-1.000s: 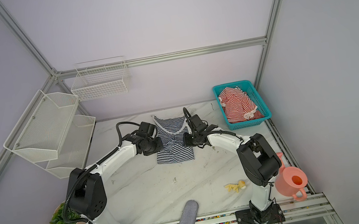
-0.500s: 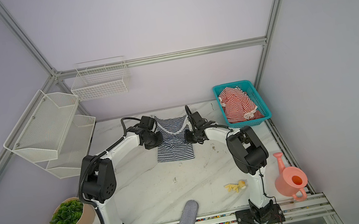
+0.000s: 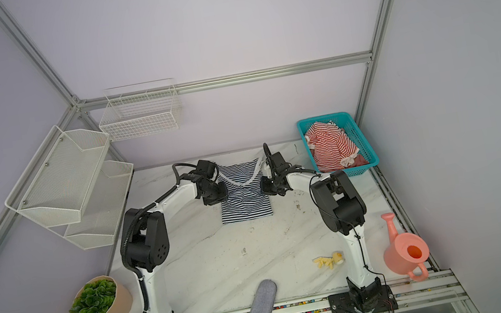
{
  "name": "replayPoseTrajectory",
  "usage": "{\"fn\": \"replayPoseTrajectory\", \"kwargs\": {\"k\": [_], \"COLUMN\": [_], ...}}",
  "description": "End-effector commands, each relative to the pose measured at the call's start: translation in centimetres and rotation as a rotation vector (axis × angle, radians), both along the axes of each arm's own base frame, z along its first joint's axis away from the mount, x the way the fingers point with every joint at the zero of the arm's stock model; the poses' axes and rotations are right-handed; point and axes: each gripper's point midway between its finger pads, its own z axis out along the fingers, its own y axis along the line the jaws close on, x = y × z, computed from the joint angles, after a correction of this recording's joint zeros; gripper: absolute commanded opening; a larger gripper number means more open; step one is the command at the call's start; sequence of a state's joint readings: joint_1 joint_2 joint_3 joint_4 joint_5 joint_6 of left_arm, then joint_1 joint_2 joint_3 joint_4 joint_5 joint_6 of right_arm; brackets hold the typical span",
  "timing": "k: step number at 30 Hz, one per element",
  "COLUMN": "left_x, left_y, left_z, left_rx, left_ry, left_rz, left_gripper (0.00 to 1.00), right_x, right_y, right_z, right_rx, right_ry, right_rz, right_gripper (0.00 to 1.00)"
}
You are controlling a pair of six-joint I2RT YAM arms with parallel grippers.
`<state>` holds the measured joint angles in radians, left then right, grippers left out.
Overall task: Fold and stack tank tops
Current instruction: Fold the tank top at the top-center of the table.
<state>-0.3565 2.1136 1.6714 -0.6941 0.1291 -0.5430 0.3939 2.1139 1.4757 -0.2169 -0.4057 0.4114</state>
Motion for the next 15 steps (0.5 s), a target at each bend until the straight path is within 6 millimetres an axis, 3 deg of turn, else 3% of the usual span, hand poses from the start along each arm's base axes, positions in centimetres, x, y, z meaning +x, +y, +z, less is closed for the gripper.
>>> {"fn": "replayPoseTrajectory", "kwargs": {"k": [1, 4, 9, 15], "left_x": [2.7, 3.1, 4.0, 5.7], "left_y": [-0.5, -0.1, 0.5, 1.1], "left_z": [4.3, 4.7, 5.3, 5.3], "left_rx": [-0.055, -0.058, -0.069, -0.095], "left_ry": [-0.106, -0.115, -0.133, -0.138], "left_rz": [0.002, 0.02, 0.051, 0.094], "left_gripper": [0.27, 0.32, 0.36, 0.38], "right_x": [1.1, 1.8, 3.1, 5.1], "right_y": [0.3, 0.3, 0.2, -1.0], "right_z": [0.9, 1.6, 2.3, 1.5], "right_rx": [0.031, 0.047, 0.086, 0.124], "right_ry": [-0.022, -0.038, -0.05, -0.028], "right_rz": [0.0, -0.013, -0.035, -0.085], "right_gripper": [0.23, 0.31, 0.32, 0.37]}}
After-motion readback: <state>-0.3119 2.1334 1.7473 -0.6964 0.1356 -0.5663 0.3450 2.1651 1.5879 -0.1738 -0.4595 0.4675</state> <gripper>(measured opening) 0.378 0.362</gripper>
